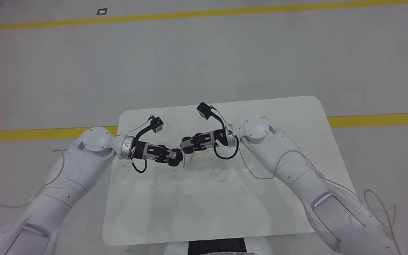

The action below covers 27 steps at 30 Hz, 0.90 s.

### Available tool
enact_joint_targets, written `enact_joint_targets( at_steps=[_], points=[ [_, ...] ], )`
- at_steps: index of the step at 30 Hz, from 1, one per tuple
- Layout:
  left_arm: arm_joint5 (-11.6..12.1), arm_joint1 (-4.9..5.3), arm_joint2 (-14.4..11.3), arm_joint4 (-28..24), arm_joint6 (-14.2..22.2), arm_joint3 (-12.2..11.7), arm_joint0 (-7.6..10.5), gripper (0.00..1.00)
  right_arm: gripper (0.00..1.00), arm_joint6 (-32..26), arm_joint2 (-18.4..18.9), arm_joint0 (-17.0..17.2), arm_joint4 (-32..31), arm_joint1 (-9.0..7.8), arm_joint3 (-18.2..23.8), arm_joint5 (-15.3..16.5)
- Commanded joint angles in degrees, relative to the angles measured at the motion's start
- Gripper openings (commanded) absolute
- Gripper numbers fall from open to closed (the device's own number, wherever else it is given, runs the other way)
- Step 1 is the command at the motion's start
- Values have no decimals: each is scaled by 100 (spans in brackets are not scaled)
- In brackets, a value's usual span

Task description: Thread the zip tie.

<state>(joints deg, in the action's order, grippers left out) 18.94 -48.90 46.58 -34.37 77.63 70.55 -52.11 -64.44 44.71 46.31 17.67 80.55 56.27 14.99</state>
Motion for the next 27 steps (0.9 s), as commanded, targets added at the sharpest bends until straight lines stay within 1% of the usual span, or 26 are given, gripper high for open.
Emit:
enact_joint_targets(
  at_steps=[1, 2, 4, 6, 8, 9, 16, 27],
  points=[
    [0, 0, 0, 0, 0, 0, 0, 18, 0, 0, 17, 6, -1, -4, 2, -12],
    [0, 0, 0, 0, 0, 0, 0, 21, 0, 9, 26, 9, 3, -5, 0, -21],
    [0, 0, 0, 0, 0, 0, 0, 38, 0, 32, 44, 13, 1, -9, -3, -34],
    [0, 0, 0, 0, 0, 0, 0, 53, 0, 73, 83, 22, 24, -15, -23, -58],
    [0, 0, 0, 0, 0, 0, 0, 92, 0, 131, 145, 40, 90, -25, -37, -96],
    [0, 0, 0, 0, 0, 0, 0, 100, 0, 149, 169, 43, 93, -31, -45, -119],
    [0, 0, 0, 0, 0, 0, 0, 100, 0, 453, 433, 133, 218, -93, -27, -330],
    [0, 0, 0, 0, 0, 0, 0, 100, 0, 453, 433, 133, 218, -93, -27, -330]
  ],
)
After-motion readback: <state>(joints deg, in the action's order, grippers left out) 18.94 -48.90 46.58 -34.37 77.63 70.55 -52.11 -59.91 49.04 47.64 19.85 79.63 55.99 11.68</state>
